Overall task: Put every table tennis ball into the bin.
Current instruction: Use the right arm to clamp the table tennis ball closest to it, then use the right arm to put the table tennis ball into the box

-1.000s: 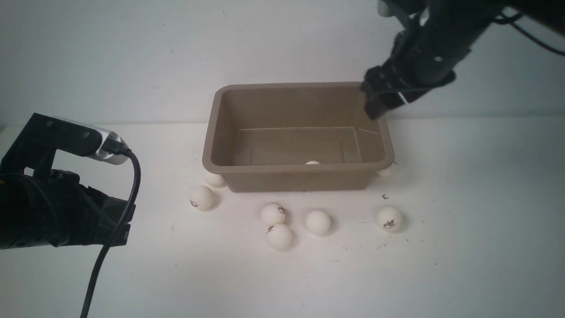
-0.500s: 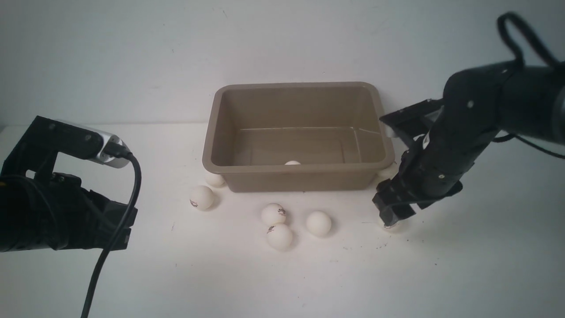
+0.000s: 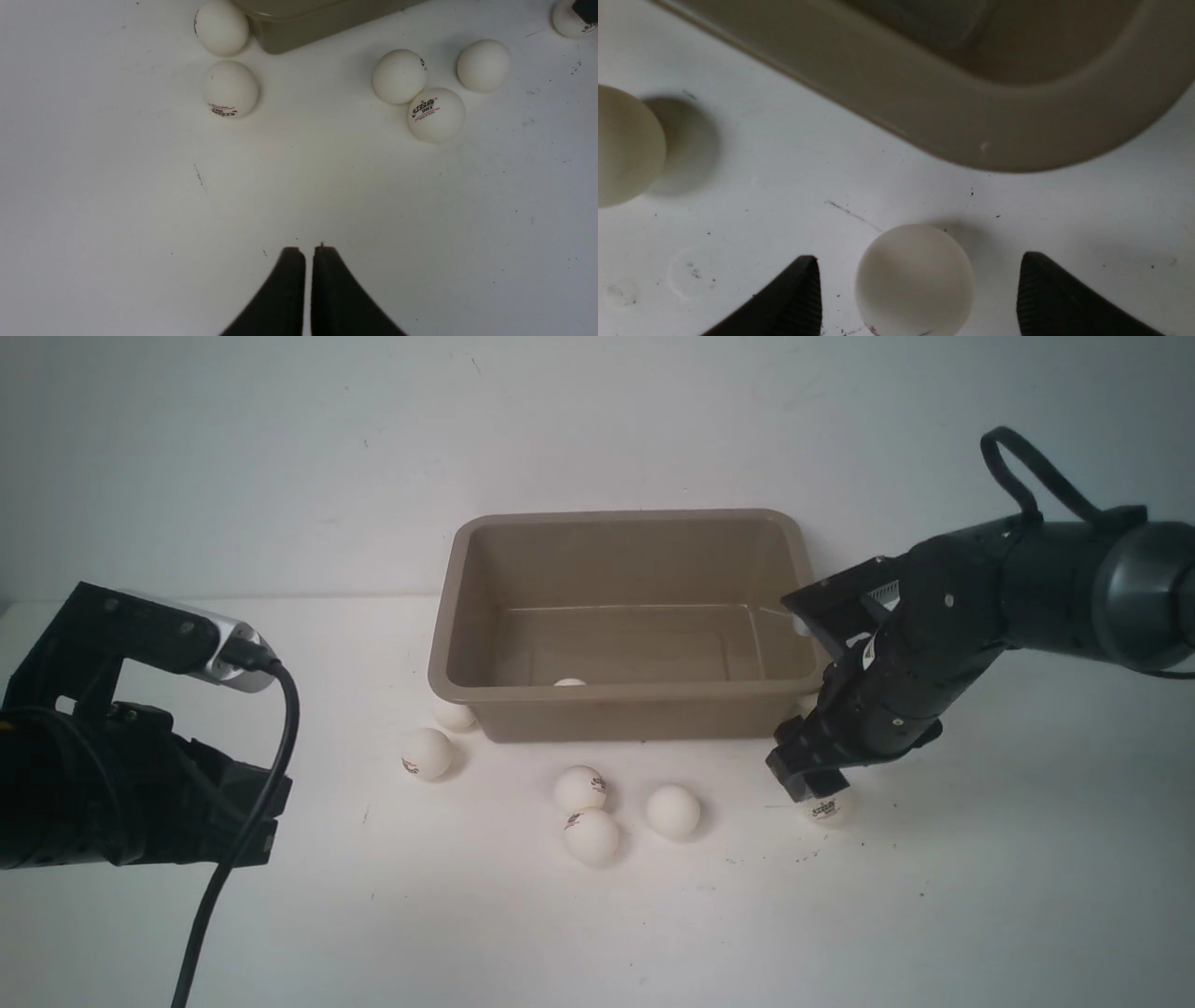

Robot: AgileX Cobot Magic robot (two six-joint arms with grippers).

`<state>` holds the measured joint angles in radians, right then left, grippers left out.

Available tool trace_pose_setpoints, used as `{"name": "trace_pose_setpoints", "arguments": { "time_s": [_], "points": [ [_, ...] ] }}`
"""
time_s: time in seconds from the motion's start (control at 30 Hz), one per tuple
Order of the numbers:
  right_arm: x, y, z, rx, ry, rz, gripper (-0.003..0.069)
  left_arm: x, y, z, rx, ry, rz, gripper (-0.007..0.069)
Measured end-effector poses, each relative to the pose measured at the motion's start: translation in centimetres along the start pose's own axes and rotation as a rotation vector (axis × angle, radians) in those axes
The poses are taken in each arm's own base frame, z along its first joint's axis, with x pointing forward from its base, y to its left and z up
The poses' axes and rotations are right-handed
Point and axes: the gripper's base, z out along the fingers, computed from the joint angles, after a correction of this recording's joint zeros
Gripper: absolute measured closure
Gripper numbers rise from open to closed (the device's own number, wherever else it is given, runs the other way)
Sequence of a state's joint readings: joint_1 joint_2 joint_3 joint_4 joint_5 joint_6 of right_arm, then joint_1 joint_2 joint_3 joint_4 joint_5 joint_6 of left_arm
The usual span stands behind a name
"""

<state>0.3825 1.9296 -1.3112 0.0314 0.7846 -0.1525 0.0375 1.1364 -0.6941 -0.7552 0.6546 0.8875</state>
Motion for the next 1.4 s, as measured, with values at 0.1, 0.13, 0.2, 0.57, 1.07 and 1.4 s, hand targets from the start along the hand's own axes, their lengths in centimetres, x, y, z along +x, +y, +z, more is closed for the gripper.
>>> {"name": "trace_pose_setpoints", "arguments": {
  "time_s": [0.1,0.13,0.2,0.57,1.07,1.4],
  "points": [
    [0.1,0.0,0.5,0.002,0.011,-0.004,0.0152,0.0,0.0,0.0,0.0,0.0,0.0,0.0615],
    [0.1,0.0,0.7,0.001,0.017,-0.004,0.0152,0.0,0.0,0.0,0.0,0.0,0.0,0.0615],
    [0.3,0.0,1.4,-0.001,0.033,-0.004,0.0152,0.0,0.0,0.0,0.0,0.0,0.0,0.0615],
    [0.5,0.0,2.6,-0.004,0.055,-0.004,0.0296,0.0,0.0,0.0,0.0,0.0,0.0,0.0615],
    [0.6,1.0,-1.6,-0.107,0.072,-0.015,0.0296,0.0,0.0,0.0,-0.001,-0.001,0.0,0.0615],
    [-5.0,0.8,-10.1,-0.126,-0.256,-0.035,0.0296,0.0,0.0,0.0,-0.003,-0.002,0.0,0.0615]
  ]
}}
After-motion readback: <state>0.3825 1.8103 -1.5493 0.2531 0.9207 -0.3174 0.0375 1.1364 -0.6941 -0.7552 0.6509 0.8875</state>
